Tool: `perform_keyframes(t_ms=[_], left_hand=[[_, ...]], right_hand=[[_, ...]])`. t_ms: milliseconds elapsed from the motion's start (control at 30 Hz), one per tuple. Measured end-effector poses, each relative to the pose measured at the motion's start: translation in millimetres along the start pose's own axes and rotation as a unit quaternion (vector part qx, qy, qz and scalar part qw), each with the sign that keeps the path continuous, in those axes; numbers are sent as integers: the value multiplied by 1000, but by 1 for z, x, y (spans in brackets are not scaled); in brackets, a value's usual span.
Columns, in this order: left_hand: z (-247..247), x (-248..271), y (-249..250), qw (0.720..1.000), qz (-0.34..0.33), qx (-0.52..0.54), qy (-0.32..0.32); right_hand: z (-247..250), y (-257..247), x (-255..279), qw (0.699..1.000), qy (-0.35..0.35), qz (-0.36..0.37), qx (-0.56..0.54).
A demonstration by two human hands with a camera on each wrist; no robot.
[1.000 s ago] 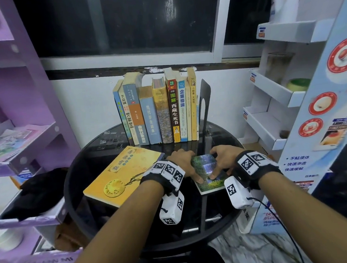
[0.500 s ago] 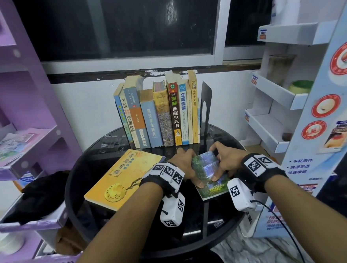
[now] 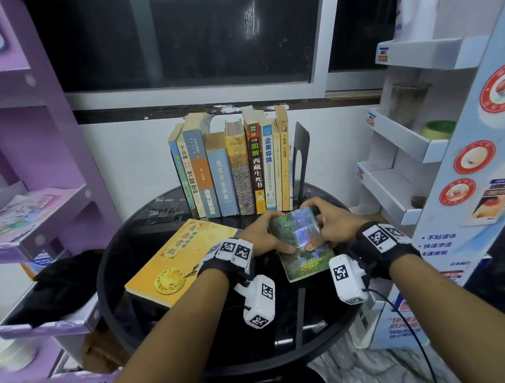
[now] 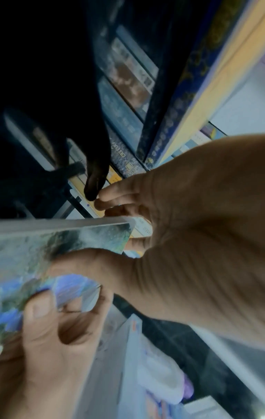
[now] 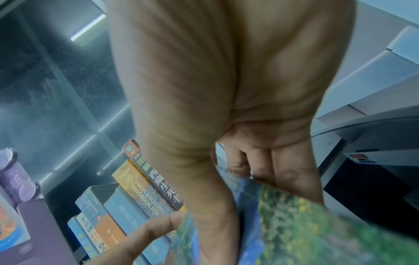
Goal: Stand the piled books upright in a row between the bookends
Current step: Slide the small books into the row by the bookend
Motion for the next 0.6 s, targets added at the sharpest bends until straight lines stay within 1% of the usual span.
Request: perform_keyframes(t_ms=[67,100,233,333,367,467,600], left_hand=[[1,0,-4,992,20,124,28],[1,0,-6,985,31,166,42],[5,-4,-9,963,37,250,98],[8,-6,-9,951,23,279,128],[9,-7,-10,949,19,285,129],[11,-7,-7,947,-2,305,106],[7,-6,1,943,-33,323,76]], right_hand=[[3,-3,0,999,17,13,-33],[4,-4,0,998,24,18,-47],[4,-8,-3,995,33,22,-92],[2,-12,-3,989,22,27,-145],[3,-13,-2,986,17,31,-164],[7,-18,1,980,8,39,-194],[9,-21,3,979,-6,36,-198]])
Point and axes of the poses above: each hand's wrist, its own x-axis away from the middle knuckle, its own z-axis out of the back of the hand, y = z × x, the point moved 8 cm from there along -x, towards the middle knuckle, and after that the axes turned 9 degrees about -z, right-handed, at the moved point
